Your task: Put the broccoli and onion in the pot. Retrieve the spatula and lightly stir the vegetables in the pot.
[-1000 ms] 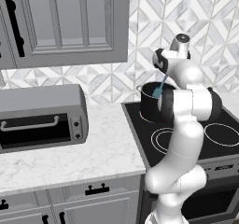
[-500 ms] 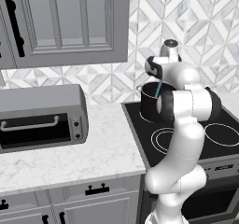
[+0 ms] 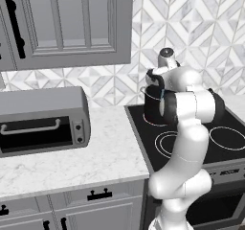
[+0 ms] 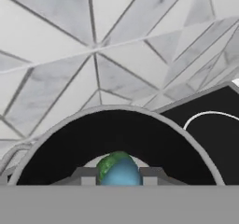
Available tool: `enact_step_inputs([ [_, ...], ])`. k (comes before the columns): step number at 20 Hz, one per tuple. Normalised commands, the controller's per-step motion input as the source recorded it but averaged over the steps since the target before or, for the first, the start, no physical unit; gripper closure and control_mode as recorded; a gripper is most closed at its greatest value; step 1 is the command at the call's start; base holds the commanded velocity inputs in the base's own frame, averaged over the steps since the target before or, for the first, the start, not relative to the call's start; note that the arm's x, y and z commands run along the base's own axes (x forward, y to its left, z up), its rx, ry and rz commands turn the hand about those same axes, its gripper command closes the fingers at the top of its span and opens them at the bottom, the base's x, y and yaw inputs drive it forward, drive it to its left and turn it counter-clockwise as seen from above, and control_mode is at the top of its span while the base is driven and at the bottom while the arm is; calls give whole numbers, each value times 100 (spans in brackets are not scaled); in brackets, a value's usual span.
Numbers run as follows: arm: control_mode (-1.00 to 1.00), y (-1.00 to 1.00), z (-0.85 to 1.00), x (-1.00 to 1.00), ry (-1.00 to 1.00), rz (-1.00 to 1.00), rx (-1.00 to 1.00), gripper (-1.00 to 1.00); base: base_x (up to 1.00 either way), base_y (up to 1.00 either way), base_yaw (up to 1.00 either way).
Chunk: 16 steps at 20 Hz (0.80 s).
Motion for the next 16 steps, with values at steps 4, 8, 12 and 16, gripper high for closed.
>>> enact_step_inputs([
  [4, -100, 0, 8, 2, -20, 0, -10, 100, 0, 0, 0],
  [8, -100, 17, -4, -40, -25, 11, -12, 100, 0, 0, 0],
  [12, -100, 21, 23, -60, -16, 15, -3, 100, 0, 0, 0],
  [16, -100, 1, 72, -21, -18, 10, 0, 100, 0, 0, 0],
])
